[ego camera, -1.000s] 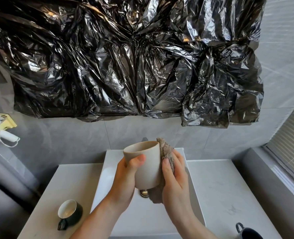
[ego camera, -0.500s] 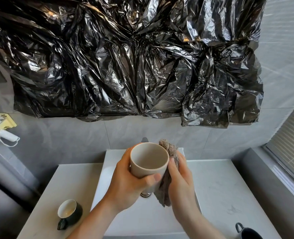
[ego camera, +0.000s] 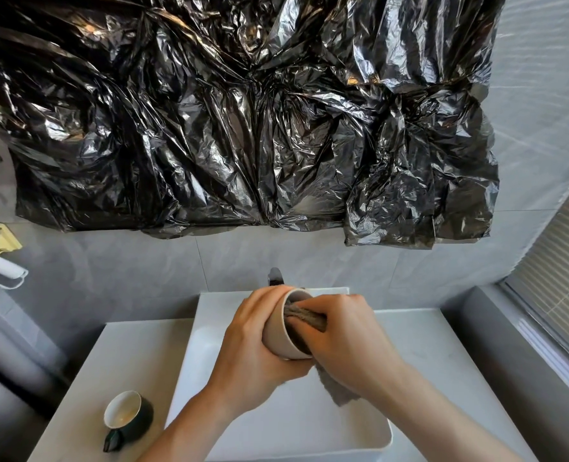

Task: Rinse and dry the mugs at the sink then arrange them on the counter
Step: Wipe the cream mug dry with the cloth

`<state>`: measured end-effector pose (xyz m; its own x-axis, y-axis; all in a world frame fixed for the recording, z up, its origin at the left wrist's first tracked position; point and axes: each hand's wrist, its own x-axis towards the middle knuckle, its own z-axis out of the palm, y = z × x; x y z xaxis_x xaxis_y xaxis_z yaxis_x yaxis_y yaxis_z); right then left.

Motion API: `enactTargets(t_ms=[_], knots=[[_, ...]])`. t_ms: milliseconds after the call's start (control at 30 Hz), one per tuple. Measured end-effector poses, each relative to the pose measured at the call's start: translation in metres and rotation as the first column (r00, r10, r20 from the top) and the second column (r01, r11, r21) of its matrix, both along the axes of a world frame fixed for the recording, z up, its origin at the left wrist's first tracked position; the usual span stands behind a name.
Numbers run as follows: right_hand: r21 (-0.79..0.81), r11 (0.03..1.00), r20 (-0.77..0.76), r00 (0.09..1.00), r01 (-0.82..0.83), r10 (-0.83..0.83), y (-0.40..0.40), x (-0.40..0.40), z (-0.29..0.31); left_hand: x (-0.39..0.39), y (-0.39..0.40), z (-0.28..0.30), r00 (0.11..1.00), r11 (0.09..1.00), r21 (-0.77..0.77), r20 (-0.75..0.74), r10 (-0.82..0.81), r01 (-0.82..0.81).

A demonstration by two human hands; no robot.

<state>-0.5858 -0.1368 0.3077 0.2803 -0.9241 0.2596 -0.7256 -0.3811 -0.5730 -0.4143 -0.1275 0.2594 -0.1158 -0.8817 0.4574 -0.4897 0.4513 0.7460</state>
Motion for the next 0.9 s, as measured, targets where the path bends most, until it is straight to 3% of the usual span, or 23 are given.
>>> enactTargets(t_ms=[100, 267, 367, 467, 500, 700, 800, 900], knots=[[0.092, 0.992, -0.088, 0.992, -0.087, 0.095, -0.01, 0.008, -0.002, 0.002, -0.002, -0.007, 0.998, 0.999, -0.023, 0.058, 0.027, -0.026], [0.298, 0.917, -0.047, 0.955, -0.265, 0.292, -0.02, 0.009, 0.006, 0.014, -0.002, -0.022, 0.994, 0.999, -0.025, 0.099, 0.048, -0.046], [0.175, 0.947, -0.047, 0.958, -0.27, 0.282, -0.018, 0.008, -0.005, 0.019, -0.001, -0.028, 0.994, 0.998, -0.014, 0.086, 0.06, -0.059], [-0.105, 0.983, -0.142, 0.98, -0.151, 0.136, -0.012, 0.007, -0.02, 0.021, -0.001, -0.031, 0.992, 0.997, -0.032, 0.1, 0.079, -0.076], [-0.125, 0.985, -0.144, 0.985, -0.116, 0.098, -0.01, 0.006, -0.019, 0.021, -0.001, -0.031, 0.991, 0.996, -0.033, 0.105, 0.08, -0.077], [0.241, 0.965, -0.168, 0.975, -0.1, 0.143, -0.001, -0.015, -0.006, 0.021, 0.001, -0.033, 0.987, 0.998, -0.038, 0.155, 0.05, -0.045], [0.196, 0.968, -0.182, 0.964, -0.158, 0.194, 0.0, -0.007, -0.007, 0.016, 0.004, -0.035, 0.98, 0.997, -0.08, 0.196, 0.01, 0.006], [0.122, 0.986, -0.214, 0.967, -0.113, 0.138, -0.005, 0.001, -0.015, 0.008, 0.005, -0.038, 0.975, 0.989, -0.14, 0.22, -0.018, 0.05]])
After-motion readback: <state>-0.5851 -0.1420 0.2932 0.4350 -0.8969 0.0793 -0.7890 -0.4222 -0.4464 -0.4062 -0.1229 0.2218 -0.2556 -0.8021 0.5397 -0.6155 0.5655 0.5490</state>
